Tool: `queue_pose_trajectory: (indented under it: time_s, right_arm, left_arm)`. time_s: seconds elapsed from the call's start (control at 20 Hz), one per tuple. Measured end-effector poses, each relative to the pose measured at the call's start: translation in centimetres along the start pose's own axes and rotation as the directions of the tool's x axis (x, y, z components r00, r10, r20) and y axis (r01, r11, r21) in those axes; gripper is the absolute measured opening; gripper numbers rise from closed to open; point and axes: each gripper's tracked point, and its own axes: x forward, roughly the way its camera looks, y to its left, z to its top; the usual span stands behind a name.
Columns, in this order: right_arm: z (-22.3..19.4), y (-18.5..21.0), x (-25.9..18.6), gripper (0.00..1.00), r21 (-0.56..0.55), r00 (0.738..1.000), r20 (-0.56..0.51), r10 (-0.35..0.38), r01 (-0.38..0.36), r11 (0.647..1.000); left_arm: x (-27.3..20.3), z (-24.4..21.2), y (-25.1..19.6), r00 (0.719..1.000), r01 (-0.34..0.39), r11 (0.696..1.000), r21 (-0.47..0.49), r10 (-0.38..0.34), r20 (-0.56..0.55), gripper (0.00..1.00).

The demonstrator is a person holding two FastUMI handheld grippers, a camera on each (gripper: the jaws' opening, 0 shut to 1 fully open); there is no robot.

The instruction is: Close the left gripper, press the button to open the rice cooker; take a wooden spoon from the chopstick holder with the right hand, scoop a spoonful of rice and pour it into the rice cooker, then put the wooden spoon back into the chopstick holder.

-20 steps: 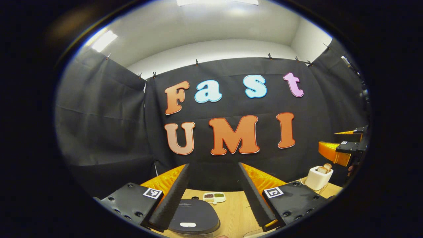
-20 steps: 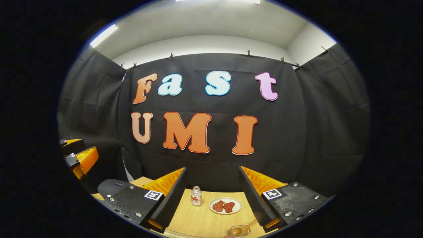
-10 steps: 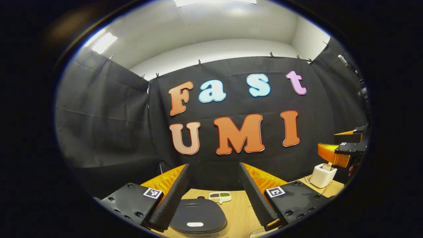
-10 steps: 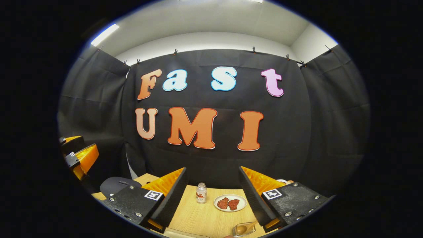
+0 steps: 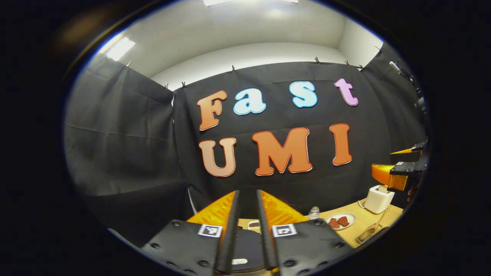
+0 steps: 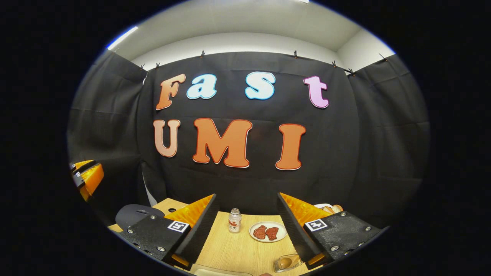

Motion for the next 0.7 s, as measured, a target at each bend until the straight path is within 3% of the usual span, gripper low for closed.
queue_pose_trajectory:
  time_s: [0.1, 0.15, 0.2, 0.25, 0.3, 0.35, 0.4, 0.7]
  right_arm:
    - [-0.1, 0.7, 0.1, 0.97, -0.007, 1.000, -0.005, -0.005, 0.005, 1.000]
    - [-0.2, 0.9, 0.1, 0.97, -0.011, 1.000, -0.010, -0.005, 0.005, 1.000]
    - [-0.3, 1.2, 0.1, 0.97, -0.016, 1.000, -0.013, -0.006, 0.006, 1.000]
    - [-0.4, 1.5, 0.2, 0.97, -0.021, 1.000, -0.017, -0.006, 0.006, 1.000]
    - [-0.4, 1.7, 0.2, 0.97, -0.025, 1.000, -0.019, -0.009, 0.008, 1.000]
    - [-0.5, 1.7, 0.3, 0.97, -0.029, 1.000, -0.022, -0.011, 0.010, 1.000]
    - [-0.6, 1.9, 0.4, 0.97, -0.033, 1.000, -0.025, -0.014, 0.013, 0.999]
    - [-1.6, 1.7, 0.4, 0.94, -0.054, 0.998, -0.049, -0.037, 0.035, 0.998]
  left_arm:
    - [0.2, -0.4, 0.5, 1.000, -0.008, 1.000, 0.010, 0.008, -0.007, 0.13]
    - [0.5, -0.6, 1.0, 1.000, -0.020, 1.000, 0.012, 0.021, -0.014, 0.13]
    - [0.7, -1.0, 1.1, 0.999, -0.015, 1.000, 0.011, 0.016, -0.031, 0.05]
    - [1.0, -1.9, 0.8, 0.998, -0.005, 1.000, 0.007, 0.005, -0.057, 0.06]
    - [1.3, -2.8, 0.9, 0.996, -0.001, 1.000, 0.005, 0.001, -0.091, 0.00]
    - [1.6, -3.7, 0.9, 0.992, 0.005, 1.000, 0.004, -0.005, -0.126, 0.00]
    - [1.9, -4.5, 0.9, 0.987, 0.009, 1.000, 0.003, -0.008, -0.159, 0.07]
    - [3.5, -8.5, 1.1, 0.936, 0.024, 1.000, -0.020, -0.029, -0.352, 0.07]
